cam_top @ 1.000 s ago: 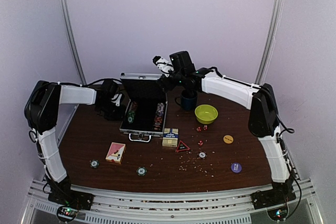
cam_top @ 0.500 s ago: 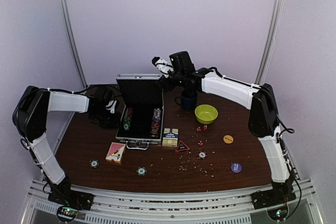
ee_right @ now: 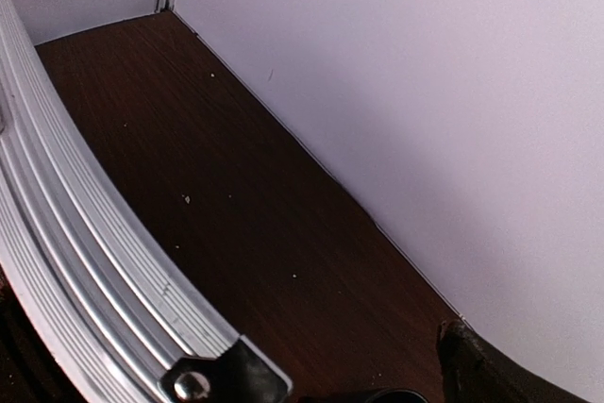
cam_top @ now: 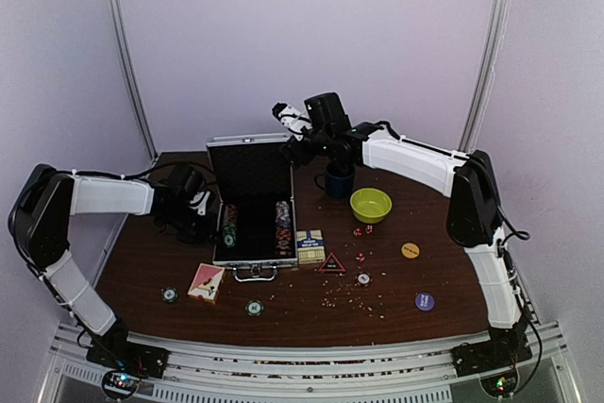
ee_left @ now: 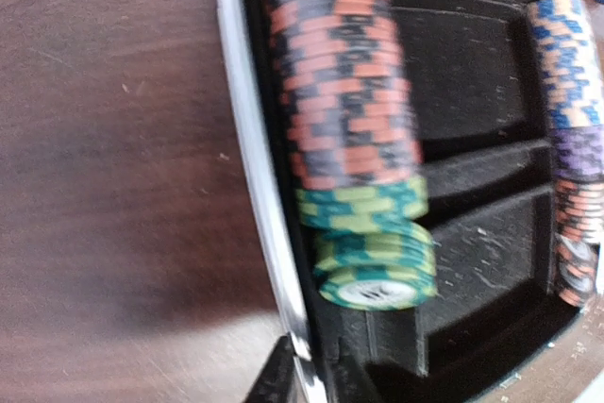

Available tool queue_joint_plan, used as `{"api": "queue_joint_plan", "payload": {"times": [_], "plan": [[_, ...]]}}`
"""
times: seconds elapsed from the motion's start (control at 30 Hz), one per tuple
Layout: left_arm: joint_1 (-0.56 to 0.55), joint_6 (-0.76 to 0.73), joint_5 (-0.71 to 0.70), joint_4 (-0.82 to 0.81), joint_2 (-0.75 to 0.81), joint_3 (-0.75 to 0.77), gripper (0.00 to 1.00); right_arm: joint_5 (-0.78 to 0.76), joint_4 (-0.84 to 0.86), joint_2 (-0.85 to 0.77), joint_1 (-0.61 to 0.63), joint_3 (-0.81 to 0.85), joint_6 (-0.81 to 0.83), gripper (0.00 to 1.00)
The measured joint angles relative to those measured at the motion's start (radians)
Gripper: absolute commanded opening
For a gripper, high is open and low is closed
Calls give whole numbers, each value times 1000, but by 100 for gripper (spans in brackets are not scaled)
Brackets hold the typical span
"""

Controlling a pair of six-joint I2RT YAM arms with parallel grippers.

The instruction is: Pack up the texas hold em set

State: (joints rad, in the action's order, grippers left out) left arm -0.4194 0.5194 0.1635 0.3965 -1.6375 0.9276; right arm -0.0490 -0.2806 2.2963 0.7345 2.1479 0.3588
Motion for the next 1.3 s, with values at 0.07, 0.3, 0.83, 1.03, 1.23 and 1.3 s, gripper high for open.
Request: {"api": "queue_joint_plan", "payload": {"times": [0.07, 0.3, 0.83, 1.03, 1.23, 1.3], "plan": [[-8, -2, 7, 9, 22, 0, 27, 0, -1, -2, 0, -2, 0, 94], [-19, -56, 23, 45, 110, 32, 40, 90, -26, -109, 0, -143, 32, 100], [-138, -353, 116, 61, 154, 116, 62, 353, -203, -519, -60, -534, 89, 100], [-198, -496, 117, 87, 54, 251, 69, 485, -262, -757, -230, -913, 78, 100], [-253, -635, 100, 124, -87, 349, 68, 575, -265, -915, -328, -1199, 74, 100], [-286, -671, 100, 133, -119, 364, 68, 596, -245, -920, -349, -1236, 72, 99]]}}
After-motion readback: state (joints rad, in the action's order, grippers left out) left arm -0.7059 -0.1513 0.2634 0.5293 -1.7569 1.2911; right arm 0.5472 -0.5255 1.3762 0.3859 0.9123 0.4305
